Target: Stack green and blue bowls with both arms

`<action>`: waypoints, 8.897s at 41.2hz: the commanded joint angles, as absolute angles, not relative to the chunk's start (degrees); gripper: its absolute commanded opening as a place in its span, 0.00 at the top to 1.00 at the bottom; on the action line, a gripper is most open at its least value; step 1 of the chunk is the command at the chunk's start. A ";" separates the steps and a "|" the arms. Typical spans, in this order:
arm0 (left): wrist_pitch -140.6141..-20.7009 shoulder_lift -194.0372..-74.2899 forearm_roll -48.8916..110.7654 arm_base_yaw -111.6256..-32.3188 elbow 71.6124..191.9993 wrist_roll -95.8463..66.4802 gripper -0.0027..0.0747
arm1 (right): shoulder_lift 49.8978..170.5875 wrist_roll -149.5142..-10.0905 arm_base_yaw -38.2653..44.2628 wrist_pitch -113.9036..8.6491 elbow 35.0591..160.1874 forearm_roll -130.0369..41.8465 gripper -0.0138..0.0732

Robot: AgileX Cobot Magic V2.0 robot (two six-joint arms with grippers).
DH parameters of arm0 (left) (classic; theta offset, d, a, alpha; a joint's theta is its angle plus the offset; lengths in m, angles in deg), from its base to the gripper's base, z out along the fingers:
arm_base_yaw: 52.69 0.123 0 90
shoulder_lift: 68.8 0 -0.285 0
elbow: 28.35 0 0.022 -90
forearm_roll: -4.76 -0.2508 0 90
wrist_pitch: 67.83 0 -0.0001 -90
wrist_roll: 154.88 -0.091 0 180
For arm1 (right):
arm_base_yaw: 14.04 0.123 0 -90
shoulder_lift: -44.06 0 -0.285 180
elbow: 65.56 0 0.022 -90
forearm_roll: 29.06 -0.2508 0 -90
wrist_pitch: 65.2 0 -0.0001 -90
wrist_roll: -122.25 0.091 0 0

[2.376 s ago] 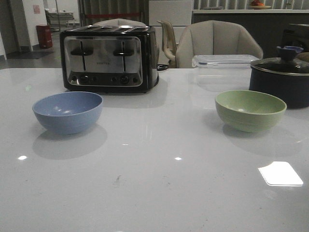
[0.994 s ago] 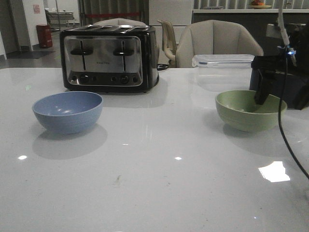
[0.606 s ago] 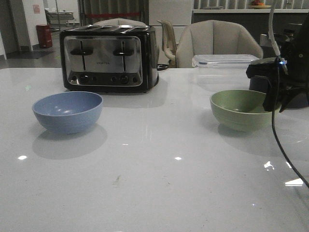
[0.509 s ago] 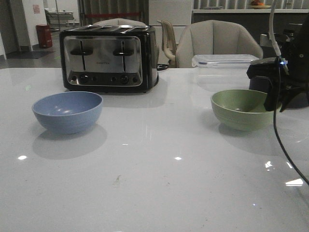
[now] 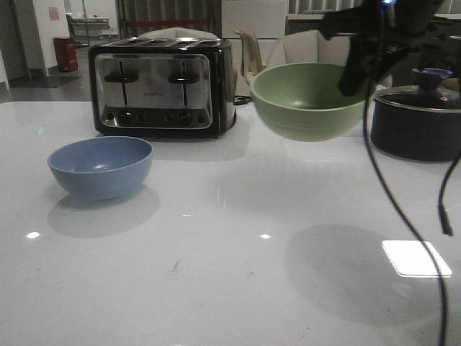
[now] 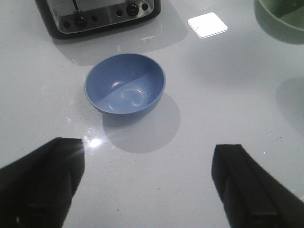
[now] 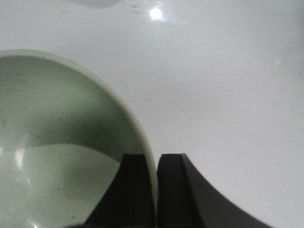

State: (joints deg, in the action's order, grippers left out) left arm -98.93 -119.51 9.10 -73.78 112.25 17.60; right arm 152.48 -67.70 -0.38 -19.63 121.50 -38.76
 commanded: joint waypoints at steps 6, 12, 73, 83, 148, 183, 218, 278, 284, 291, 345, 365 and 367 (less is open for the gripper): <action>-94.28 -119.50 9.65 -74.26 113.88 17.74 0.19 | 152.74 -68.61 8.76 -20.63 123.27 -39.42 0.80; -94.28 -119.50 9.65 -74.26 113.88 17.74 0.19 | 156.44 -68.61 11.93 -19.42 123.27 -39.92 0.80; -95.50 -121.85 9.51 -74.26 114.29 17.74 0.19 | 101.69 -70.83 19.19 -23.56 87.24 -37.47 0.33; -104.57 -133.74 8.99 -73.98 122.95 19.23 0.19 | 97.97 -70.83 19.19 -23.62 85.59 -37.47 0.33; -113.40 -186.26 13.04 -60.93 165.38 18.84 0.84 | 98.09 -70.83 19.19 -23.47 85.59 -37.47 0.33; -119.18 -176.15 16.90 -83.36 165.12 10.32 0.84 | 98.09 -70.83 19.19 -23.36 85.59 -37.47 0.33; -119.82 -184.17 20.69 -84.51 165.36 9.91 0.35 | 98.09 -70.83 19.19 -23.31 85.59 -37.47 0.33; -104.09 -108.50 16.63 -86.39 112.77 9.78 0.35 | 95.76 -62.54 18.51 -18.07 83.70 -31.12 0.33; -104.09 -108.50 16.63 -86.28 112.77 9.78 0.45 | 95.63 -62.54 18.51 -19.49 82.91 -31.12 0.42; -104.09 -108.50 16.63 -86.28 112.77 9.78 0.75 | 95.63 -62.54 18.51 -19.93 82.53 -31.12 0.68; -84.76 -80.07 3.22 -55.94 89.72 23.20 0.84 | 95.63 -62.54 18.51 -20.51 82.53 -31.25 0.80; -63.69 -75.15 2.91 -55.71 73.97 27.01 0.84 | 95.63 -62.54 18.51 -20.37 82.53 -31.25 0.80; -62.99 -75.15 2.91 -55.71 73.74 27.01 0.84 | 95.63 -62.54 18.51 -20.37 82.53 -31.25 0.80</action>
